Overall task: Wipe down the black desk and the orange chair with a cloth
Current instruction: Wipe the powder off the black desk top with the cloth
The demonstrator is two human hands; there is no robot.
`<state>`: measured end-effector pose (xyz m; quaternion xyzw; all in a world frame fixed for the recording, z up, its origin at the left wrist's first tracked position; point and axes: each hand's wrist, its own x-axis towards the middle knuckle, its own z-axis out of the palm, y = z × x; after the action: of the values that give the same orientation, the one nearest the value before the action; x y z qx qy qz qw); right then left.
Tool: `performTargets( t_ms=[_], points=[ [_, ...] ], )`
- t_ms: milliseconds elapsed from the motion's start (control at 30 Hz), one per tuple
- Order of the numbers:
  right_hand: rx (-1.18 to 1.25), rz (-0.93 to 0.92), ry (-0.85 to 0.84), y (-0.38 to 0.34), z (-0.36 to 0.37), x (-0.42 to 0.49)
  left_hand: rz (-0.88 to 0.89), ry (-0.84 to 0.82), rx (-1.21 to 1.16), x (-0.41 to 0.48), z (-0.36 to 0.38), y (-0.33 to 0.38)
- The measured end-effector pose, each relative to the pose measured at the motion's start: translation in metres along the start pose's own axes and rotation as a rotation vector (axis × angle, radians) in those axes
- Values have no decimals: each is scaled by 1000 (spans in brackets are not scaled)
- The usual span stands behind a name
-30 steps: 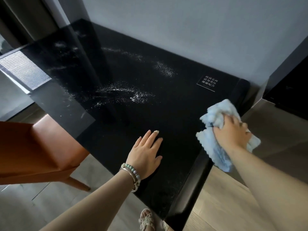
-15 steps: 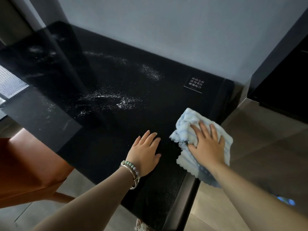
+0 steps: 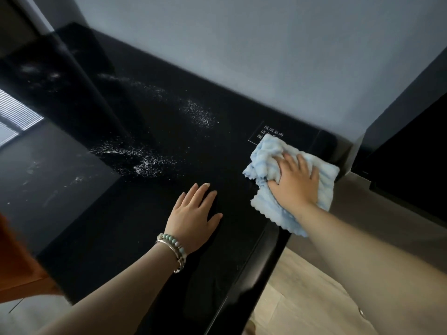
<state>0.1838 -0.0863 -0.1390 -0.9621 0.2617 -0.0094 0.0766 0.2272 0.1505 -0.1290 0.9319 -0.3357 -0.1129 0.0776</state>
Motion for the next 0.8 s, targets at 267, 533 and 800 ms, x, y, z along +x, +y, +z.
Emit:
performTargets(
  t_ms=[267, 533, 800],
  points=[
    [141, 98, 10, 39, -26, 90, -38, -25, -89, 6, -4, -3],
    [90, -104, 176, -12, -12, -20, -69, 56, -114, 3, 2, 3],
    [78, 46, -22, 1, -24, 45, -67, 106, -75, -8, 2, 4]
  ],
)
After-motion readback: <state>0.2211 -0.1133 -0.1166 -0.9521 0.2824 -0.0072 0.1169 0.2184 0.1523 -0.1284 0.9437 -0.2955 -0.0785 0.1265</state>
